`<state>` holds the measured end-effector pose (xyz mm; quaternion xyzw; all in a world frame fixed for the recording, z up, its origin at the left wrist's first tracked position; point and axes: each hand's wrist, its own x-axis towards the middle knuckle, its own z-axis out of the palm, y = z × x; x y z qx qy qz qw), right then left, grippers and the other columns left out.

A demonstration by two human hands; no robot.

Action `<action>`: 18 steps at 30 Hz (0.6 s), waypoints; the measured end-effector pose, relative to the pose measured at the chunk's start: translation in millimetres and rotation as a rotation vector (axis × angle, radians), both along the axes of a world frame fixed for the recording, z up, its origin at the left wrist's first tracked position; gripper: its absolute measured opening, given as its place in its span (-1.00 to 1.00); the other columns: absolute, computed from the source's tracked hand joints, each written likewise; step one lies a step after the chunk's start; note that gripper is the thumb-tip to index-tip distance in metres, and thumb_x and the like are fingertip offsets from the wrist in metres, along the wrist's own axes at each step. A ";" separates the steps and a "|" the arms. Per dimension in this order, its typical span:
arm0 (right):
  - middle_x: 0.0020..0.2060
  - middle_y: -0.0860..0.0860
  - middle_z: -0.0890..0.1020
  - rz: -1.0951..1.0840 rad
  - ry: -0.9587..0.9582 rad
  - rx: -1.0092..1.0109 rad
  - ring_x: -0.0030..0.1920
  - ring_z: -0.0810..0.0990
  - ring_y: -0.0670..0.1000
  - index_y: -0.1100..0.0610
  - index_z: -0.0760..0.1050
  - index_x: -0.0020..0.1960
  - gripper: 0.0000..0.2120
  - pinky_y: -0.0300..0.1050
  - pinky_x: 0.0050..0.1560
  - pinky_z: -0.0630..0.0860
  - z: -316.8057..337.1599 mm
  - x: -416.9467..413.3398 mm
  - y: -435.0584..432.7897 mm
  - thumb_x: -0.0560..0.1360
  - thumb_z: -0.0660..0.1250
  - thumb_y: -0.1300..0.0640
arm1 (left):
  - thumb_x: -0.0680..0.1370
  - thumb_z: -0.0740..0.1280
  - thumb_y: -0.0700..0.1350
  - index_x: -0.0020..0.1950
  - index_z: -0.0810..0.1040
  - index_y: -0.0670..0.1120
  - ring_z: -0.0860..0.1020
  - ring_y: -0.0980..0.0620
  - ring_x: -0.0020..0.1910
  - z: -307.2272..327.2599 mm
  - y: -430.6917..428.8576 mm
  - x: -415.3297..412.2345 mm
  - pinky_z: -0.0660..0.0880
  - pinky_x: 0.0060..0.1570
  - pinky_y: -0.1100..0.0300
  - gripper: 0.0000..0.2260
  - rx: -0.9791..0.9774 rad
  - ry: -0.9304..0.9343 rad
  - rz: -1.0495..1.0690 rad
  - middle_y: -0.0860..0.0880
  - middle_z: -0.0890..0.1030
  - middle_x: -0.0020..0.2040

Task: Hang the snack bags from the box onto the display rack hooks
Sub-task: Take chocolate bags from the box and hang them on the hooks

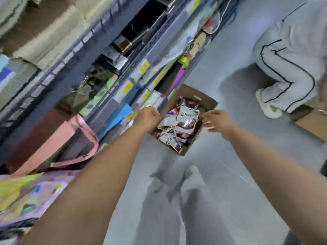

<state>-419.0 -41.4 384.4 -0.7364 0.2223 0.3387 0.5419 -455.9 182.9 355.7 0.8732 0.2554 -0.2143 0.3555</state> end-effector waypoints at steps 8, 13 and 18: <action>-0.28 0.03 0.55 -0.056 0.193 -0.041 -0.30 0.53 -0.01 0.16 0.47 -0.03 -0.90 -0.16 -0.26 0.44 -171.5 84.2 6.1 0.55 0.18 0.25 | 0.50 0.30 -0.18 0.03 0.48 -0.04 0.49 -0.12 0.05 -178.7 6.8 85.8 0.42 0.00 0.14 -0.87 0.032 0.226 -0.078 -0.11 0.50 0.05; -0.28 0.03 0.53 -0.086 0.337 -0.103 -0.13 0.56 0.05 0.11 0.46 -0.18 -0.84 -0.04 0.00 0.56 -285.5 111.7 17.3 0.54 0.20 0.28 | 0.52 0.28 -0.17 0.30 0.41 -0.16 0.50 -0.19 0.11 -295.7 3.2 118.5 0.42 0.01 0.07 -0.65 0.070 0.272 -0.208 -0.23 0.51 0.17; -0.10 0.16 0.53 -0.070 0.393 -0.128 -0.11 0.56 0.09 0.25 0.49 0.12 -0.82 -0.05 -0.03 0.56 -391.2 133.7 24.1 0.53 0.23 0.33 | 0.52 0.32 -0.17 0.44 0.29 -0.15 0.48 -0.17 0.20 -401.2 -12.4 139.4 0.40 0.05 0.12 -0.50 0.031 0.304 -0.284 -0.20 0.45 0.29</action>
